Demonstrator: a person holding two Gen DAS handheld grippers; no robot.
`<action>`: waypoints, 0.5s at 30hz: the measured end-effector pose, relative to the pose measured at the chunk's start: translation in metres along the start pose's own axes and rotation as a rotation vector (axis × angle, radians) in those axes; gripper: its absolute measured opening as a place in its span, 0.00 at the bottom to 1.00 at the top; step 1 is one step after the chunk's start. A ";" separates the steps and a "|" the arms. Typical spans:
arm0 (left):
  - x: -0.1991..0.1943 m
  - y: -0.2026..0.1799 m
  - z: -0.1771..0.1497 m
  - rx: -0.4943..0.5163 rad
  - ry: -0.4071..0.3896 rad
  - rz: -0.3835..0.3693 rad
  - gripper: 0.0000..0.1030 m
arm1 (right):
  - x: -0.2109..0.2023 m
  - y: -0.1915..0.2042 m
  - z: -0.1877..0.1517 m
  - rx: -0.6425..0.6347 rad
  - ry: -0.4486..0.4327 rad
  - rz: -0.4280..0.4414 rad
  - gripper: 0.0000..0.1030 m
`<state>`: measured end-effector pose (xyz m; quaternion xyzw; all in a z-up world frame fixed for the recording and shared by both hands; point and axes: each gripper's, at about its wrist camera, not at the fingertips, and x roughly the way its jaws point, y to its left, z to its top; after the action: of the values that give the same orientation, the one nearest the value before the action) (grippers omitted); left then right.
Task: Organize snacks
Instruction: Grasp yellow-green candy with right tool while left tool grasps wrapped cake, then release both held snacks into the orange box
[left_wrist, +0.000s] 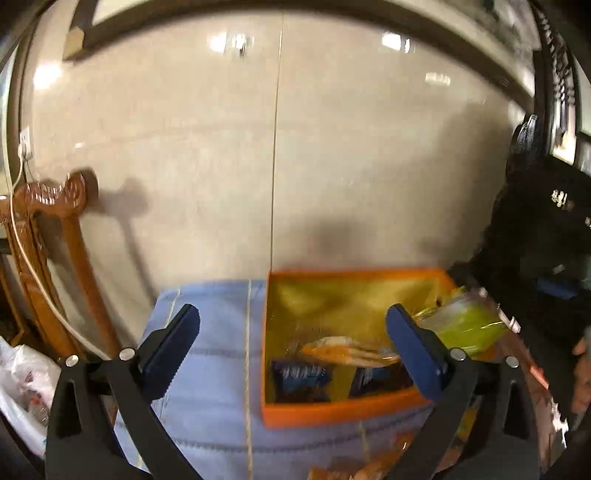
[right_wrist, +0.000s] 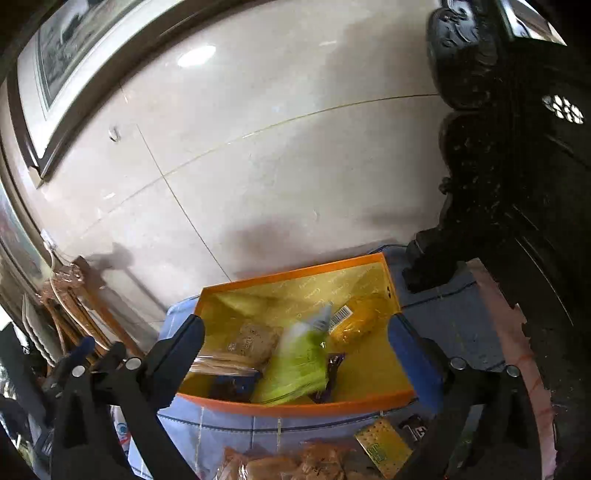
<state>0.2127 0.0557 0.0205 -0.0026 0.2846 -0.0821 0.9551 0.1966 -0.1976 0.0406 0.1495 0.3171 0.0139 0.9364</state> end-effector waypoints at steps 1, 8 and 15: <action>0.001 0.000 -0.011 0.016 0.012 -0.027 0.96 | -0.003 -0.007 -0.010 -0.003 0.013 0.014 0.97; 0.014 -0.010 -0.129 0.225 0.230 -0.065 0.96 | 0.040 -0.033 -0.125 -0.040 0.316 -0.069 0.97; 0.058 -0.011 -0.187 0.188 0.384 -0.140 0.96 | 0.098 -0.020 -0.167 -0.141 0.450 -0.119 0.96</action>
<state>0.1571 0.0431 -0.1666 0.0822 0.4513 -0.1734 0.8715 0.1740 -0.1600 -0.1492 0.0578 0.5242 0.0138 0.8495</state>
